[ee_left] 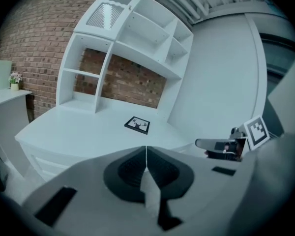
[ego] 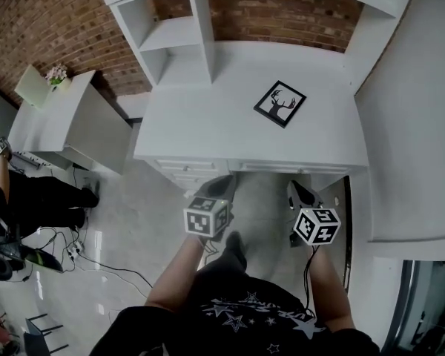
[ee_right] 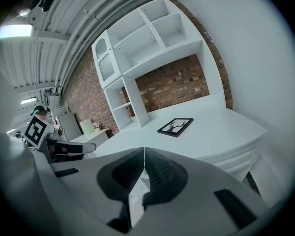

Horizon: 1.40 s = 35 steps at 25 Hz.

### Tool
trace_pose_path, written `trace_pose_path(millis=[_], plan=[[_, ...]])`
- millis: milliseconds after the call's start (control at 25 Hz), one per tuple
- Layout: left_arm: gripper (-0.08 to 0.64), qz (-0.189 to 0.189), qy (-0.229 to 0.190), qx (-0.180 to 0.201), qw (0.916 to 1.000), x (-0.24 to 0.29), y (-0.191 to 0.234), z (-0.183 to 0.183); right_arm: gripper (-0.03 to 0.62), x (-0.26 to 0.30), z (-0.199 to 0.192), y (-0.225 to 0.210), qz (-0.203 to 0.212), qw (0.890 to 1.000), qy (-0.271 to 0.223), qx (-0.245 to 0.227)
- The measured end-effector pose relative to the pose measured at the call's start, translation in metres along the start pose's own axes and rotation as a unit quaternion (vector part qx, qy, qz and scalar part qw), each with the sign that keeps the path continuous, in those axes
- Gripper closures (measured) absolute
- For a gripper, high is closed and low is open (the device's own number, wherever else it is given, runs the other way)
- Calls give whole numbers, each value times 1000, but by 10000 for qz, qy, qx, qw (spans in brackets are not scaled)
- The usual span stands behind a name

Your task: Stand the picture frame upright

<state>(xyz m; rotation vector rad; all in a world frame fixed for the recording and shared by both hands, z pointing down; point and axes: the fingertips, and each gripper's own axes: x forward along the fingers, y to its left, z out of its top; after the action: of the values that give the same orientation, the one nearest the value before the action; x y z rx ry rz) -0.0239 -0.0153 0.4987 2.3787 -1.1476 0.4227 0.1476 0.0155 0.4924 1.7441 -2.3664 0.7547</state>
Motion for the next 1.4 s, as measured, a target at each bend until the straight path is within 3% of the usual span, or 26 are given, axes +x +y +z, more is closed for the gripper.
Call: trace_pose_path(millis=[360,720,1040,1400], plan=[[541,-192,300,2,9994,45,59,26,577,80,25,-19,-600,9978,188,190],[541,-435,600,39,9972,77,93,26,577,113,27,-42,-1236,9900,451,508],[541,-493,642,38,9967,96,89,30,577,135,18,-72,-1311,9842,697,968],[541,-176,718,14,9973,122,94,47,575,184,25,-114,-1140,9792,1059,1299]])
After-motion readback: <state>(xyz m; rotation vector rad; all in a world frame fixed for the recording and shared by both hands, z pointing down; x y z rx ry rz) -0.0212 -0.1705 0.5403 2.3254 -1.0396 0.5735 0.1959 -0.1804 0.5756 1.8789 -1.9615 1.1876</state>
